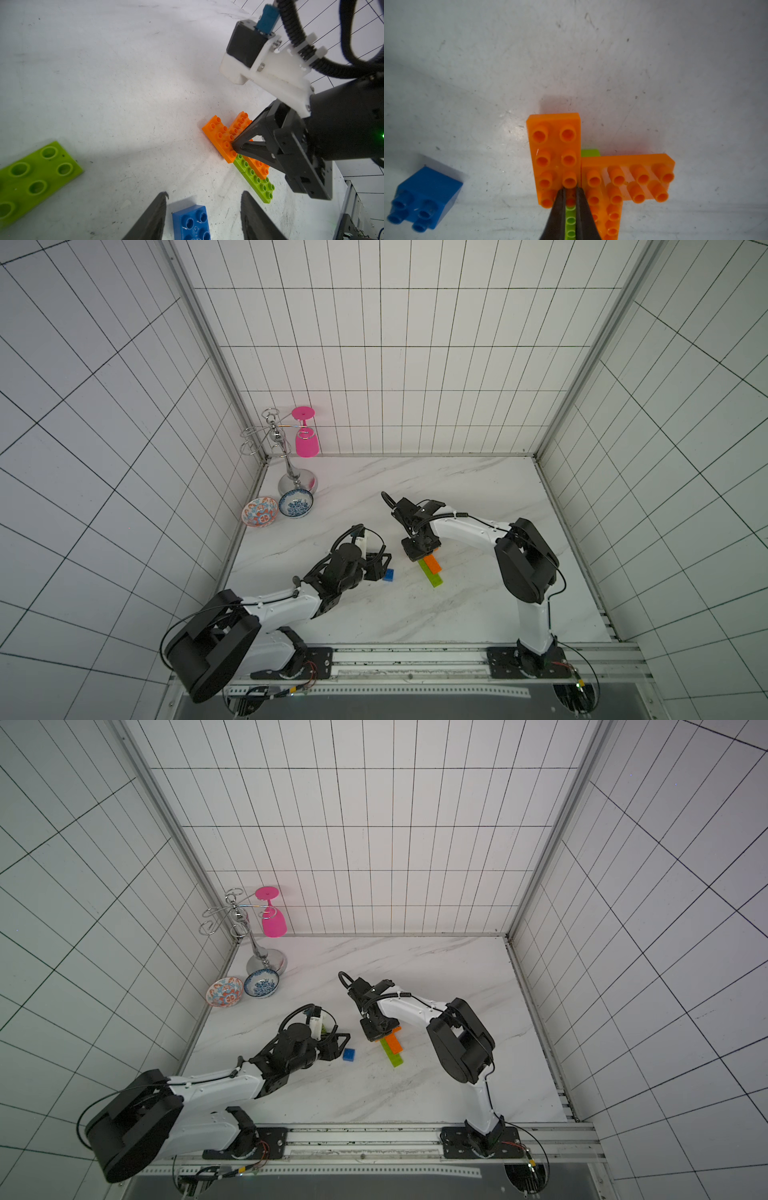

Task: Assemble a small pinwheel with lego
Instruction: Assemble the lego brick with the lego brick.

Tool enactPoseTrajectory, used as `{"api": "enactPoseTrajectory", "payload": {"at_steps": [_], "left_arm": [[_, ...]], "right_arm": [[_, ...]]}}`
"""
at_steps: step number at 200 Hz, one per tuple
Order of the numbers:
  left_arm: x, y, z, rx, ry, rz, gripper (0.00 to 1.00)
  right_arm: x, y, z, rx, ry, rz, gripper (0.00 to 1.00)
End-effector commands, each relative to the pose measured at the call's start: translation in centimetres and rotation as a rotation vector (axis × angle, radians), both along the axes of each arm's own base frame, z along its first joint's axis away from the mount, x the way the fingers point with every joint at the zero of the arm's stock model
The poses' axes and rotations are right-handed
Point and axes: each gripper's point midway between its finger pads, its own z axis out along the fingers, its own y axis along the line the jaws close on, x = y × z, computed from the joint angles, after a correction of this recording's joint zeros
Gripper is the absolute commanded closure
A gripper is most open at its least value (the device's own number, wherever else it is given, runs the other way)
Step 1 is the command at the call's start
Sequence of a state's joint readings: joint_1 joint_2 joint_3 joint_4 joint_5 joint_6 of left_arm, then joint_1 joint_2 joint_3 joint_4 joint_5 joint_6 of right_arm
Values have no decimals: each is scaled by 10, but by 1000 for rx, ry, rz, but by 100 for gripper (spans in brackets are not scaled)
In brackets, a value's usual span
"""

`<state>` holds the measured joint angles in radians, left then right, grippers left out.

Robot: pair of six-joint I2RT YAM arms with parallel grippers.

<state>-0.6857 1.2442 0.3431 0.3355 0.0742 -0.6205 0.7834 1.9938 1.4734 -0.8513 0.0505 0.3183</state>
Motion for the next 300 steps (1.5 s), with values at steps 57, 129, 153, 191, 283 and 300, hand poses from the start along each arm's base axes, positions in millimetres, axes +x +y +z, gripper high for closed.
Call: {"api": "enactPoseTrajectory", "payload": {"at_steps": [57, 129, 153, 191, 283, 300], "left_arm": [[1, 1, 6, -6, -14, 13, 41], [1, 1, 8, -10, -18, 13, 41], [2, 1, 8, -9, -18, 13, 41], [2, 0, 8, -10, -17, 11, 41], [16, 80, 26, -19, -8, 281, 44], [18, 115, 20, -27, 3, 407, 45]], "right_arm": [[-2, -6, 11, -17, 1, -13, 87], [-1, -5, 21, -3, -12, -11, 85], [0, -4, 25, 6, -19, -11, 84], [-1, -4, 25, 3, -14, -7, 80], [-3, 77, 69, 223, -91, 223, 81], [1, 99, 73, 247, -94, 256, 81]]}}
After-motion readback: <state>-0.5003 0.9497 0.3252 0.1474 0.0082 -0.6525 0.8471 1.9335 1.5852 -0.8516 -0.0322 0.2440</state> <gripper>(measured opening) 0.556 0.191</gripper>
